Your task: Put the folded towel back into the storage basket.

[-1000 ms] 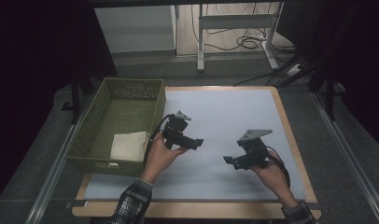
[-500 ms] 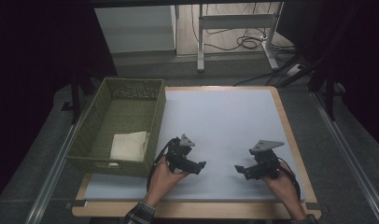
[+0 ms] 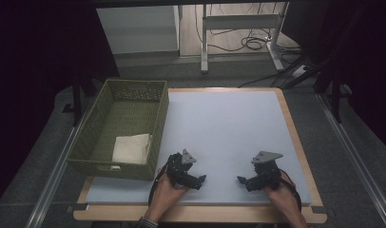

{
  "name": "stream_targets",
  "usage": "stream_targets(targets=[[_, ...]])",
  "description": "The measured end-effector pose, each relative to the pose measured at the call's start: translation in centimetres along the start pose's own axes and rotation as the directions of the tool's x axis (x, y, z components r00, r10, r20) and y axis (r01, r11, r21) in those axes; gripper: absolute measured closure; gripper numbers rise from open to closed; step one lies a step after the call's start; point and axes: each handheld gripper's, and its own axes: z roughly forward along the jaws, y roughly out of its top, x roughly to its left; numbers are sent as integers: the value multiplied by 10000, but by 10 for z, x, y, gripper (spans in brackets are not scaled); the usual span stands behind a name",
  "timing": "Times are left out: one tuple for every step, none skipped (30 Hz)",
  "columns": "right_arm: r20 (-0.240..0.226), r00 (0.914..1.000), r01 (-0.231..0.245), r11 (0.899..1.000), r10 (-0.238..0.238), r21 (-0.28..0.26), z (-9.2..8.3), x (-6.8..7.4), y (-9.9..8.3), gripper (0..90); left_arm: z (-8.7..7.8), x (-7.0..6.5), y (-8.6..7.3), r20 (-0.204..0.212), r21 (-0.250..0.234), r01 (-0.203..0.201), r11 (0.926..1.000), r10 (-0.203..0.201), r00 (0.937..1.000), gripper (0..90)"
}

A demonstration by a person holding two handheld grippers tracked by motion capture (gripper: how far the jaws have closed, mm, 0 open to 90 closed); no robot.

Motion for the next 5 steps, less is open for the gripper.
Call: stream_targets(targets=[[-35,10000,-61,10000,61,17,0,0,0,12,0,0,0,34,0,21,10000,-21,10000,0],[-36,10000,-65,10000,65,11,0,-1,0,11,0,0,0,40,-9,31,10000,-31,10000,0],[-33,10000,-51,10000,51,27,0,-1,0,11,0,0,0,26,-19,21,10000,-21,10000,0],[-31,10000,-87,10000,87,11,0,0,-1,11,0,0,0,-4,-24,6,10000,-6,10000,0],[-37,10000,-63,10000,63,15,0,-1,-1,11,0,0,0,3,-35,-5,10000,5,10000,0]])
